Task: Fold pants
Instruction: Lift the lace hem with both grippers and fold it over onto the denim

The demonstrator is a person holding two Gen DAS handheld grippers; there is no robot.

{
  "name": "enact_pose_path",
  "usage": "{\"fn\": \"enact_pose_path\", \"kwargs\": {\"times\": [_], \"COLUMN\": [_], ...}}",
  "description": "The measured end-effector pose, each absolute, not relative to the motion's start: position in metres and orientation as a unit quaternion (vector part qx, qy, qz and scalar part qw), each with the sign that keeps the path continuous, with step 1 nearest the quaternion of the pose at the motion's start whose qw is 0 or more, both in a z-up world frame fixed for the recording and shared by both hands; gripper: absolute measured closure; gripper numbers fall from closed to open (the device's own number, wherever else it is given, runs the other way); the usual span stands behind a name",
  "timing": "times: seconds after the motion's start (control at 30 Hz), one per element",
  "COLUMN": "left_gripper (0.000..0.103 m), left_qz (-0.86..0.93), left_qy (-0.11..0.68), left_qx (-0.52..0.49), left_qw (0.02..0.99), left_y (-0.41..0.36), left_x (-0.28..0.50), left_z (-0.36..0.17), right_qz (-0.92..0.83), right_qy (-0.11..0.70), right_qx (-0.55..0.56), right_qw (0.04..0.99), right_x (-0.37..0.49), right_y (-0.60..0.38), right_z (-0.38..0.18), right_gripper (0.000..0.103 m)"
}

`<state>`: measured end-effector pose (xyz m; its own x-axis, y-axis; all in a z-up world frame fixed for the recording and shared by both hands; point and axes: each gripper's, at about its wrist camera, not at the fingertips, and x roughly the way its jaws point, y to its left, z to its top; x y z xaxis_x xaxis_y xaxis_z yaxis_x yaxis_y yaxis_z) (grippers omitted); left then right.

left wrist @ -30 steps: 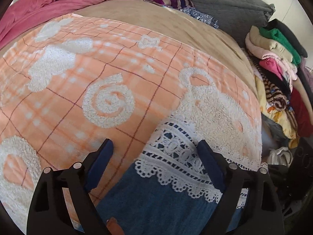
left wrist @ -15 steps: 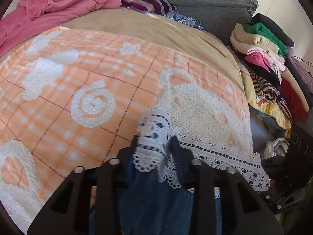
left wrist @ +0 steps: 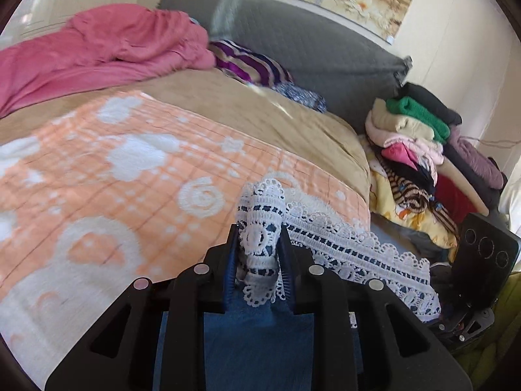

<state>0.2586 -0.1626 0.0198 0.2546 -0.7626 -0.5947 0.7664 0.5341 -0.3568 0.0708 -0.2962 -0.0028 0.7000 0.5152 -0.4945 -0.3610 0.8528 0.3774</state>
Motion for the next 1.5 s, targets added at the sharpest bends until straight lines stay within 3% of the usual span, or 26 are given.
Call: {"fn": "enact_pose_path", "kwargs": {"times": [0.3,0.37,0.6,0.8,0.9,0.93,1.03,1.23,1.43,1.47,1.5], "left_gripper": [0.079,0.074,0.038,0.033,0.032,0.032,0.032,0.032,0.035,0.038,0.051], "left_qz": [-0.382,-0.357,-0.353,-0.327,-0.31,-0.305,-0.279,-0.263,-0.269,-0.269,-0.272], "left_qy": [0.434,0.453,0.458,0.465,0.49,0.497,0.512,0.521,0.52,0.518,0.518], "left_qx": [-0.031,-0.062,-0.214,-0.239,-0.244,-0.241,-0.225,-0.217,-0.218,-0.219,-0.221], "left_qw": [0.816,0.815,0.788,0.787,0.777,0.776,0.781,0.782,0.781,0.782,0.78], "left_y": [-0.08,-0.062,-0.002,0.02,0.025,0.024,0.025,0.025,0.021,0.021,0.022], "left_x": [0.245,0.243,0.227,0.227,0.231,0.233,0.234,0.237,0.236,0.236,0.235], "left_z": [0.001,-0.007,-0.01,-0.02,-0.037,-0.042,-0.054,-0.069,-0.07,-0.069,-0.068], "right_qz": [0.293,0.301,0.322,0.344,0.358,0.363,0.39,0.342,0.256,0.257,0.258], "right_qy": [0.341,0.357,0.366,0.372,0.389,0.394,0.394,0.352,0.425,0.432,0.435], "right_qx": [0.004,-0.02,-0.092,-0.157,-0.171,-0.173,-0.173,-0.168,-0.135,-0.111,-0.089], "right_qw": [0.893,0.884,0.868,0.848,0.832,0.826,0.814,0.855,0.858,0.857,0.858], "right_x": [0.079,0.081,0.075,0.069,0.068,0.067,0.059,0.098,0.204,0.22,0.228], "right_y": [-0.196,-0.18,-0.143,-0.119,-0.112,-0.111,-0.115,-0.161,-0.188,-0.193,-0.197], "right_z": [-0.025,-0.036,-0.046,-0.052,-0.059,-0.06,-0.045,0.016,0.001,-0.007,-0.013], "right_gripper": [0.085,0.085,0.085,0.082,0.069,0.058,0.052,0.028,0.028,0.028,0.028]}}
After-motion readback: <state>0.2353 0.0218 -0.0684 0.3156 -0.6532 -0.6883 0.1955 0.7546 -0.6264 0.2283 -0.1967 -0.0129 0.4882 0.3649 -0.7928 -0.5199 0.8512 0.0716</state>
